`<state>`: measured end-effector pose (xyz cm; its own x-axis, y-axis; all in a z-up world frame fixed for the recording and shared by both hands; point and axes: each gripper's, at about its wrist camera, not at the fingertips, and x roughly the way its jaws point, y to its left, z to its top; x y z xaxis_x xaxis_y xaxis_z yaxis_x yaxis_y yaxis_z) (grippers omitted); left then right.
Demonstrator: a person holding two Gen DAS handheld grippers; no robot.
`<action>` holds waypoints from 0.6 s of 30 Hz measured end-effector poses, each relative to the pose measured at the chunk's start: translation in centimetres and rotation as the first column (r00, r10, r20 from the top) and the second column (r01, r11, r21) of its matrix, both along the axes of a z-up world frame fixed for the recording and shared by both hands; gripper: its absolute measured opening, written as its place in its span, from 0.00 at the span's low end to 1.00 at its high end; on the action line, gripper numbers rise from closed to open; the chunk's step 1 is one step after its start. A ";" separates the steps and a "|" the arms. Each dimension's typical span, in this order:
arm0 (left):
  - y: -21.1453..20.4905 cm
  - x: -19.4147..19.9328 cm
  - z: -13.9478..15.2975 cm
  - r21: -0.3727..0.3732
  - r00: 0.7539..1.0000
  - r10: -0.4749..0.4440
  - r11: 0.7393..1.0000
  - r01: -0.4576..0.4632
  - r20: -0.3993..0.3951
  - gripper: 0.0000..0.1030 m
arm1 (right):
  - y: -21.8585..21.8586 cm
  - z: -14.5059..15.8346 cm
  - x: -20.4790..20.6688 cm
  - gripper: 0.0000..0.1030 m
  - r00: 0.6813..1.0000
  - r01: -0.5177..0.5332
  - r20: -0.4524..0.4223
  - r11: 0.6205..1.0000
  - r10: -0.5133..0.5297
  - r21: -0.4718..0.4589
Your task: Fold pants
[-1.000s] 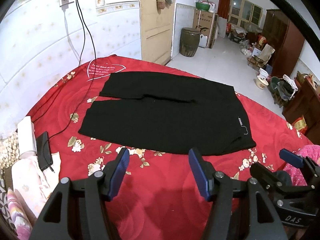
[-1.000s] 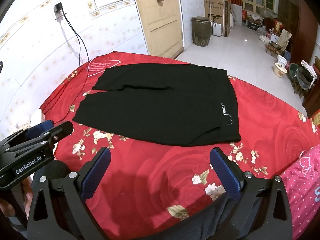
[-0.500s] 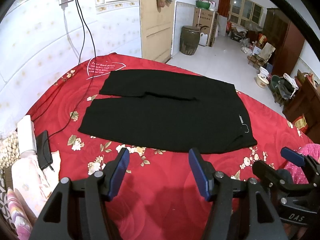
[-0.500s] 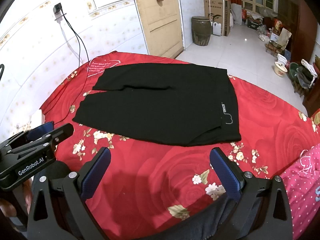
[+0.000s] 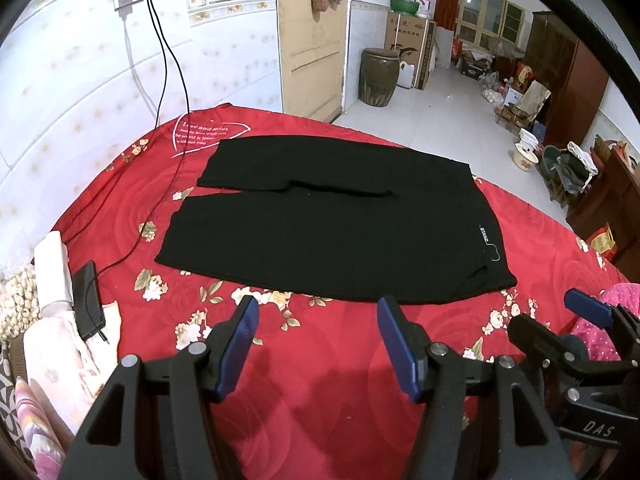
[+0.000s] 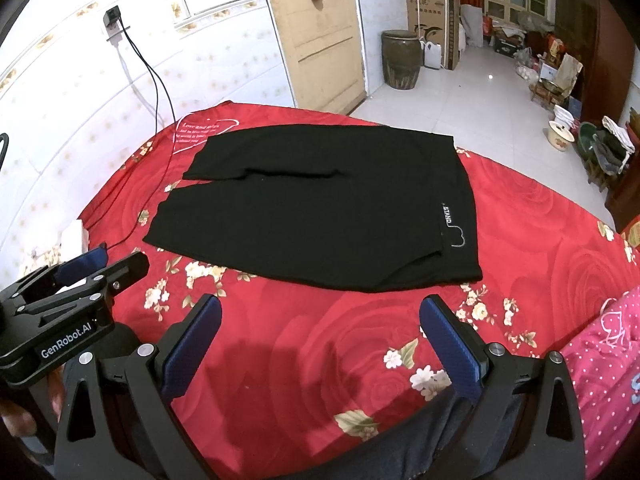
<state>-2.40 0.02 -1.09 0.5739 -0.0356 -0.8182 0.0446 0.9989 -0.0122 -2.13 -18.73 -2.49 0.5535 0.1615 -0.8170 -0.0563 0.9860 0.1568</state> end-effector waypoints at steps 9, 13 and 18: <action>0.0 0.0 -0.2 0.004 1.000 0.002 1.000 -0.002 -0.001 0.62 | -0.1 -0.1 0.3 0.97 1.000 0.001 -0.007 1.000 -0.001 0.002; 0.0 0.0 -0.4 0.005 1.000 -0.001 1.000 0.001 -0.003 0.62 | -0.2 -0.1 0.3 0.97 1.000 0.004 -0.008 1.000 -0.004 0.003; -0.1 0.0 -0.4 0.005 1.000 0.002 1.000 -0.002 -0.004 0.62 | -0.2 -0.3 0.6 0.97 1.000 0.007 -0.020 1.000 -0.007 0.001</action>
